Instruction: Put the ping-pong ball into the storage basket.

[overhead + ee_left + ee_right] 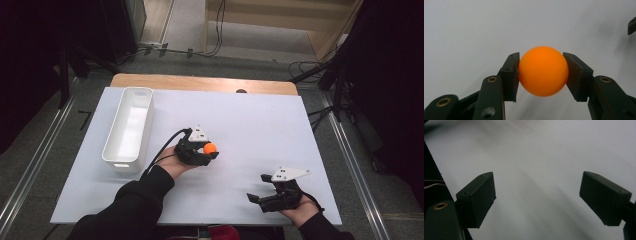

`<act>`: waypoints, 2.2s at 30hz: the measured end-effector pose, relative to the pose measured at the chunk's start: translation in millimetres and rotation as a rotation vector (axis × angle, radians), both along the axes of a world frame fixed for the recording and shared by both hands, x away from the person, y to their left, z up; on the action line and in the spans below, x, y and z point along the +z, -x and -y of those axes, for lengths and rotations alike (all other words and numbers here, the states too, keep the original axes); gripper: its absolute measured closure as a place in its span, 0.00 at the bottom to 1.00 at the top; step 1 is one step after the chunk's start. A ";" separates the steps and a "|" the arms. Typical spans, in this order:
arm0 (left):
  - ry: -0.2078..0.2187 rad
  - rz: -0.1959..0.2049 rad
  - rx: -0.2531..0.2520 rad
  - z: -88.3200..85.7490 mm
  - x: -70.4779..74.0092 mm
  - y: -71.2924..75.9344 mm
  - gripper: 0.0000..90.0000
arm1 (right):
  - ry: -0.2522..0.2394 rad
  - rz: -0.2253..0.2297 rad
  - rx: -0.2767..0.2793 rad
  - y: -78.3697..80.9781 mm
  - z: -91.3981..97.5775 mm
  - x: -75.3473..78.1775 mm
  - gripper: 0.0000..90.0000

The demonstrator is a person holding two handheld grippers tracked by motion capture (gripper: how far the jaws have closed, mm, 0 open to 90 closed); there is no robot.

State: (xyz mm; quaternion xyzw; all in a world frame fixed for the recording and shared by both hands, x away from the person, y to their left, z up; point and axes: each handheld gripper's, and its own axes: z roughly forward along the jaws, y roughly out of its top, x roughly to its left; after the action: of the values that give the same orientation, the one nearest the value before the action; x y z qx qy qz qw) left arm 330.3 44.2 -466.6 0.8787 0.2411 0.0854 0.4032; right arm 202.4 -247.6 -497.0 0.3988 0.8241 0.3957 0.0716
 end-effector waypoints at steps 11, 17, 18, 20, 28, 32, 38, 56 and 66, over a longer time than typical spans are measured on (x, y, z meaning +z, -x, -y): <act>0.023 -0.005 0.008 -10.2 12.1 2.4 0.56 | -0.002 -0.001 -0.001 0.1 0.1 0.1 0.14; 0.026 -0.002 0.012 -12.5 14.7 2.8 0.56 | -0.002 0.000 -0.001 0.1 0.1 0.2 0.13; 0.024 -0.001 0.009 -12.7 15.3 2.9 0.56 | -0.002 0.000 -0.001 0.1 0.2 0.2 0.14; 0.029 0.000 0.011 -13.0 16.2 3.1 0.56 | -0.001 -0.001 0.000 -0.1 0.5 0.2 0.13; 0.030 0.013 0.015 -14.5 21.9 3.2 0.56 | 0.000 -0.003 -0.001 0.2 0.5 0.4 0.13; 0.036 0.006 0.015 -16.3 25.6 2.9 0.56 | -0.001 -0.004 -0.003 0.3 0.6 0.5 0.14; 0.035 0.000 0.012 -17.3 29.8 3.9 0.56 | 0.000 0.001 -0.002 0.1 0.1 0.1 0.14; 0.046 0.010 0.003 -21.7 50.6 8.2 0.56 | 0.001 0.001 -0.002 0.0 0.0 -0.1 0.14; 0.047 -0.003 0.014 -29.1 60.4 6.4 0.56 | 0.001 0.002 -0.002 0.1 0.0 -0.1 0.13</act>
State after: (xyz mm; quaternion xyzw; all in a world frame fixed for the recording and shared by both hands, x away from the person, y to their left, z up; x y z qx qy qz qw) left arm 323.9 73.3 -406.2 0.8674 0.2499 0.0811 0.4227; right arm 202.3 -247.6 -497.1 0.3994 0.8239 0.3953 0.0730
